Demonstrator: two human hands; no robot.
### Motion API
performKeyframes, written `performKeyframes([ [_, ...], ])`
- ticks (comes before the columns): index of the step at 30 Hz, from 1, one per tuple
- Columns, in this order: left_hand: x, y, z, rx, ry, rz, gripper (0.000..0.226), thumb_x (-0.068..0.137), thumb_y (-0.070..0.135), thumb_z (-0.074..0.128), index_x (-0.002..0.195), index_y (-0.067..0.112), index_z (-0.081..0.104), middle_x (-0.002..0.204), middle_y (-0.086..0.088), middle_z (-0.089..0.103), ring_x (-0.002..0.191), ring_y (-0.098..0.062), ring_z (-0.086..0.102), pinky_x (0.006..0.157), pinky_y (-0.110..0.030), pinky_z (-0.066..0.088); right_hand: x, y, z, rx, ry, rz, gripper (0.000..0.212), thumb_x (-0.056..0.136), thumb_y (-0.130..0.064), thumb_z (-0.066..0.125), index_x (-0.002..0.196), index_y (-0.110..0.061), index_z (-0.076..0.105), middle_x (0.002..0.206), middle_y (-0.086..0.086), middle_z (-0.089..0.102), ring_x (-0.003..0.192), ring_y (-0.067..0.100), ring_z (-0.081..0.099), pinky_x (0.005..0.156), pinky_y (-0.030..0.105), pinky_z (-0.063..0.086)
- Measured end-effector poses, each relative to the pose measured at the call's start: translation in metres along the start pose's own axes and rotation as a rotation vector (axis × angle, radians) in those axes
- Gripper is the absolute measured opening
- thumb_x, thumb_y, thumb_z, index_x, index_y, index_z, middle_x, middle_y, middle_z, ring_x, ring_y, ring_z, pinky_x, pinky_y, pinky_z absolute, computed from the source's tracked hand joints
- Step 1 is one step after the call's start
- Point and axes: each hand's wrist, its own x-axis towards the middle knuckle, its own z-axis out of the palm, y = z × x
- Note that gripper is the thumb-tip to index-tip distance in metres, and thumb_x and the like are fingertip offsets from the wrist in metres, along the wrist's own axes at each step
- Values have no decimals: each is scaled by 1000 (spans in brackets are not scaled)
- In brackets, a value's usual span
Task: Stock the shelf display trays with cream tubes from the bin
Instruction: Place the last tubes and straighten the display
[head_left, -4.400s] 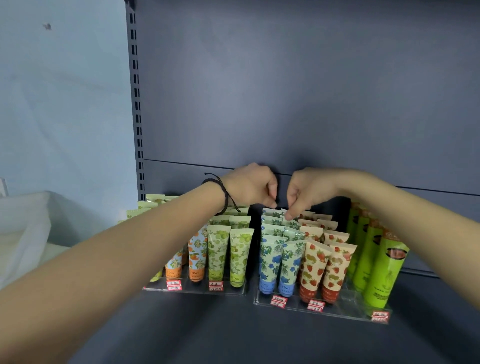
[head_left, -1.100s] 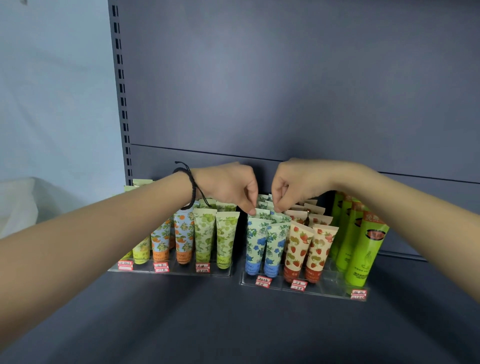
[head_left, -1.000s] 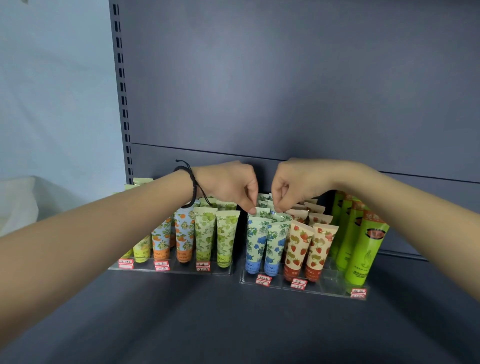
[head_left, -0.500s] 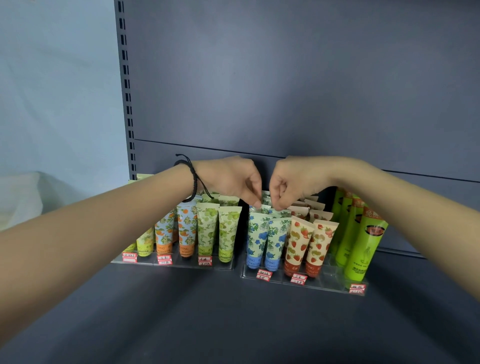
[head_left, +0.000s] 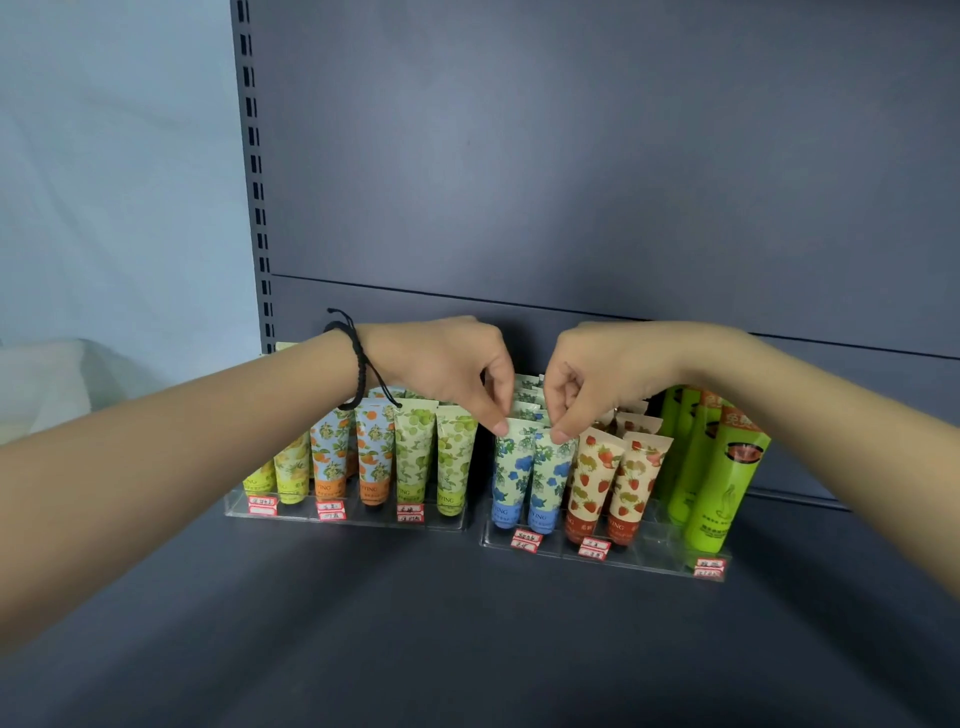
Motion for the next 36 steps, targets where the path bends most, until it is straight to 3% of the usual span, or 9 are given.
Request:
performKeyframes([
  [3,0,1,0,9,-2,-12,11,74,35,76,79,24,74,80,8,69,66,-1,54,59,-7,34,1,0,-1,-21,-4,1,18,78,-30,77,81,-13,74,50,-26,59,52,-8,54,52,6,37],
  [10,-1,3,-2,-7,-18,-42,22,73,45,74,78,24,74,84,7,70,82,-8,61,76,-23,44,-9,4,-8,-27,61,27,20,78,-39,75,82,-19,74,53,-28,59,54,-8,53,52,5,37],
  [13,4,7,-3,-45,97,-4,27,77,48,69,87,24,74,83,9,70,77,-3,60,71,-17,43,-23,14,-14,-34,86,75,23,77,-42,75,79,-19,74,56,-25,62,55,-7,52,55,10,38],
  [16,16,21,3,-49,207,78,24,77,41,72,96,26,72,81,14,63,73,4,53,68,-10,34,-36,22,-15,-37,-6,139,20,75,-39,77,79,-20,75,60,-20,65,55,-6,53,59,16,38],
  [19,30,34,17,53,212,131,29,76,49,70,100,32,70,91,17,64,91,-3,49,89,-28,35,-42,27,-12,-88,-33,191,19,73,-39,79,79,-21,75,56,-22,62,53,-7,52,58,16,38],
  [21,36,41,25,104,195,105,32,77,52,67,101,32,70,94,17,65,94,-5,44,88,-31,32,-42,29,-9,-115,-39,211,16,73,-38,79,75,-22,74,54,-22,61,53,-7,52,60,18,40],
  [26,44,45,33,82,196,101,25,79,49,66,87,26,74,79,17,63,79,-1,50,81,-28,29,-38,30,-5,-126,-40,193,13,73,-34,80,67,-26,72,57,-18,64,54,-5,51,66,24,46],
  [31,46,46,32,84,188,84,26,78,49,67,83,25,74,79,13,65,77,-3,51,84,-30,32,-36,29,-5,-119,-60,188,12,74,-33,79,73,-22,74,66,-10,68,55,-5,52,62,19,41],
  [36,45,48,31,95,148,78,30,78,52,66,85,24,73,85,12,68,82,-4,53,91,-34,31,-38,29,-10,-83,-31,211,15,76,-34,78,78,-19,76,58,-16,64,53,-7,52,55,10,39],
])
